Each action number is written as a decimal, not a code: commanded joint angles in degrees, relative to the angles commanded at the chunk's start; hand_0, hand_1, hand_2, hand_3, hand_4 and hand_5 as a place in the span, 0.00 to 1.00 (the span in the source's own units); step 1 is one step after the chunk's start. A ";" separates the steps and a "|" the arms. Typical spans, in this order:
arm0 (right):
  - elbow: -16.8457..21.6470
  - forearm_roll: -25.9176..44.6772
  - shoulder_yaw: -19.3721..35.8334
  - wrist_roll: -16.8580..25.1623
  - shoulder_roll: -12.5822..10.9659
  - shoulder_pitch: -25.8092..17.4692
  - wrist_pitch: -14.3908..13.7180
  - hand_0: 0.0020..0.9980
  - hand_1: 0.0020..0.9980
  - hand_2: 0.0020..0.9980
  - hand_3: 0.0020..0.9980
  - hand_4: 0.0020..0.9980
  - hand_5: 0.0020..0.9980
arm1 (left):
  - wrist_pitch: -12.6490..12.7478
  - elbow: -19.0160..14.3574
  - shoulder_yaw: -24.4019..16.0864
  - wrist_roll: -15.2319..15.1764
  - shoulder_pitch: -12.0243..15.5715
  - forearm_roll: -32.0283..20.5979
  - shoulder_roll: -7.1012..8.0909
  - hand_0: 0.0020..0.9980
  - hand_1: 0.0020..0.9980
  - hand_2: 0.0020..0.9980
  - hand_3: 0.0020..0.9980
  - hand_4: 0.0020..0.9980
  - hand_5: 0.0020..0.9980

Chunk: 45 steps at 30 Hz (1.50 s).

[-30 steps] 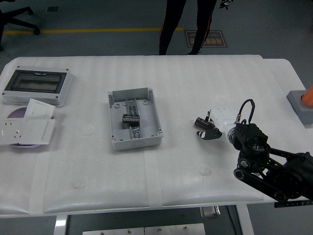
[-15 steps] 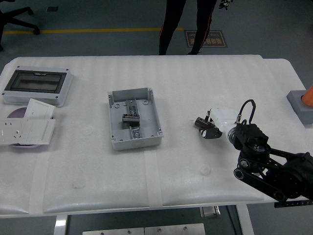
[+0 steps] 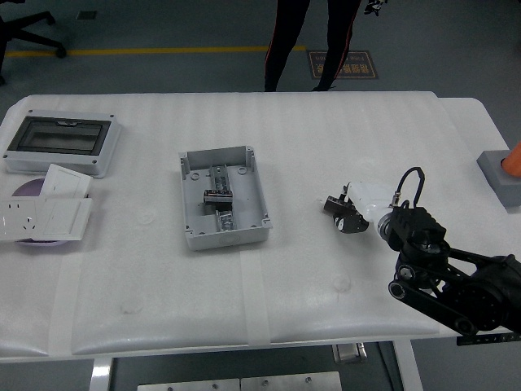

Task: Pick up the battery,place it into the box

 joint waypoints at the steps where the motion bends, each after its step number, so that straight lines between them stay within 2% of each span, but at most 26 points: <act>1: 0.02 -0.11 -0.01 0.06 -0.02 0.01 -0.13 0.38 0.45 0.47 0.66 0.24 0.08 | 0.05 0.00 0.11 -0.13 0.01 -0.07 -0.01 0.41 0.61 0.57 0.37 0.47 0.45; 2: 0.06 -0.23 -0.01 0.11 -0.04 0.04 -0.24 0.38 0.45 0.47 0.66 0.24 0.08 | 0.08 0.00 0.21 -0.21 0.02 -0.14 -0.01 0.41 0.61 0.57 0.37 0.47 0.45; 3: 0.12 -0.13 0.03 0.30 -0.06 0.09 -0.47 0.38 0.43 0.45 0.66 0.19 0.05 | 0.10 -0.01 0.33 -0.30 0.05 -0.19 -0.02 0.41 0.61 0.57 0.37 0.47 0.45; 9: 0.08 0.10 0.10 0.89 -0.06 0.33 -1.39 0.39 0.43 0.45 0.66 0.18 0.03 | 0.08 0.00 0.95 -0.54 0.05 -0.61 -0.02 0.41 0.61 0.57 0.37 0.47 0.45; 28: 1.93 5.14 0.37 2.73 0.08 2.35 -2.93 0.38 0.43 0.44 0.65 0.19 0.02 | -0.25 -0.05 0.02 0.02 0.16 0.59 -0.03 0.40 0.61 0.58 0.37 0.47 0.46; 33: 4.67 5.24 0.53 2.50 0.41 3.29 -2.90 0.38 0.43 0.44 0.65 0.20 0.03 | -0.38 -0.10 -1.12 0.58 0.21 1.85 -0.10 0.40 0.61 0.58 0.37 0.47 0.46; 37: 7.70 4.32 1.06 2.17 1.95 4.70 -3.00 0.38 0.43 0.44 0.65 0.20 0.03 | -0.48 -0.09 -1.66 0.86 0.22 2.37 -0.16 0.40 0.61 0.58 0.37 0.47 0.46; 41: 9.71 3.41 1.08 2.06 4.99 6.07 -3.71 0.38 0.43 0.44 0.65 0.21 0.03 | -0.70 -0.06 -1.73 1.10 0.19 2.46 -0.22 0.40 0.61 0.58 0.37 0.47 0.46; 45: 9.73 3.13 -0.29 2.94 8.30 6.87 -5.00 0.37 0.43 0.44 0.65 0.21 0.04 | -0.92 -0.06 -2.04 1.48 0.23 2.83 -0.16 0.40 0.61 0.58 0.37 0.47 0.46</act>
